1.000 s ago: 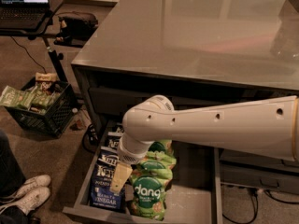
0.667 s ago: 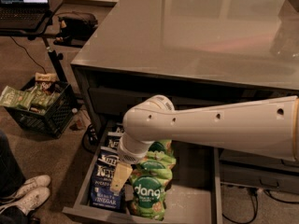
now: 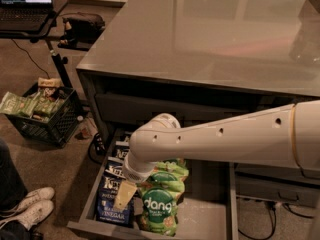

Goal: Pick blue chip bag from middle drawer and place on counter

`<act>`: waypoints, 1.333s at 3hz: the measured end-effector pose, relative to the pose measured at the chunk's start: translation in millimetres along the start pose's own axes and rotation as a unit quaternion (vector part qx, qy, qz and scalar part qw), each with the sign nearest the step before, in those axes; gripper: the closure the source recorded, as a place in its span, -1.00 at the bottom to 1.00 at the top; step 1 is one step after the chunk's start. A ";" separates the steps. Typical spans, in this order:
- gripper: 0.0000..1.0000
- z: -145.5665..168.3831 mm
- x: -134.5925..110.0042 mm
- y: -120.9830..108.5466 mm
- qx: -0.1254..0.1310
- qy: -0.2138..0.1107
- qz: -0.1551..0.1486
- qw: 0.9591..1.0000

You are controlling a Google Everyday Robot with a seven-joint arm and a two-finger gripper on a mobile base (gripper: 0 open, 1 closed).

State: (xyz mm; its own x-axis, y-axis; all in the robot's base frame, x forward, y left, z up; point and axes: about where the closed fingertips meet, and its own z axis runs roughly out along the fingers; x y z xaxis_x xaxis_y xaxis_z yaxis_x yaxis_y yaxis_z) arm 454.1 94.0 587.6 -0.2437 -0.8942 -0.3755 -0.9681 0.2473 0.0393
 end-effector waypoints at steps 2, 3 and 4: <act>-1.00 49.1 -1.8 -11.4 -0.016 -0.028 0.063 0.997; -0.90 66.7 -2.5 -10.1 -0.032 -0.034 0.078 0.996; -0.82 83.4 -3.7 -7.4 -0.051 -0.036 0.088 0.994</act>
Offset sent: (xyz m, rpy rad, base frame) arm 0.0233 0.0246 -0.0670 0.1026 0.0939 -0.1574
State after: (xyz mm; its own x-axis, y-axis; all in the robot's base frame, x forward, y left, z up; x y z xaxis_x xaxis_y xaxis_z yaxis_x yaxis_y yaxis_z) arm 467.0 126.6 511.5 -0.4085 -0.8109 -0.4190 -0.9126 0.3553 0.2021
